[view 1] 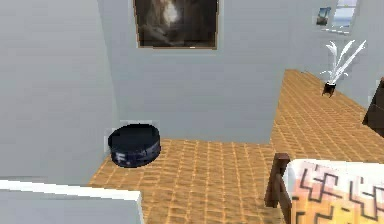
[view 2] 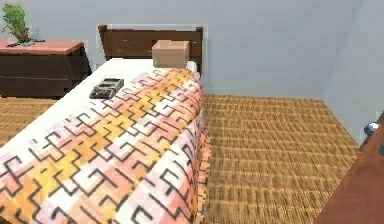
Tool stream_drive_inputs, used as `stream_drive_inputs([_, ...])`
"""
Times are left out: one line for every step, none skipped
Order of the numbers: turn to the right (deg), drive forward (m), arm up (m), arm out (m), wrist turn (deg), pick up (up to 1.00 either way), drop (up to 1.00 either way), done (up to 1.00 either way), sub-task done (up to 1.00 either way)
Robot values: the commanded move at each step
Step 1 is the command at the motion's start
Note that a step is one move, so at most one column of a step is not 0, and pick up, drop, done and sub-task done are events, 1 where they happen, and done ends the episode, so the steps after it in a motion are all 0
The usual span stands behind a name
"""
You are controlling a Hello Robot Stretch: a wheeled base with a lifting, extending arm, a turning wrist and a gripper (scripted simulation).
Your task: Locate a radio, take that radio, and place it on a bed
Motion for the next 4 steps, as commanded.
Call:
stream_drive_inputs([15.0,0.00,0.00,0.00,0.0,0.00,0.00,0.00,0.00])
stream_drive_inputs([0.0,1.00,0.00,0.00,0.0,0.00,0.00,0.00,0.00])
stream_drive_inputs([6.0,0.00,0.00,0.00,0.0,0.00,0.00,0.00,0.00])
stream_drive_inputs([0.0,0.40,0.00,0.00,0.0,0.00,0.00,0.00,0.00])
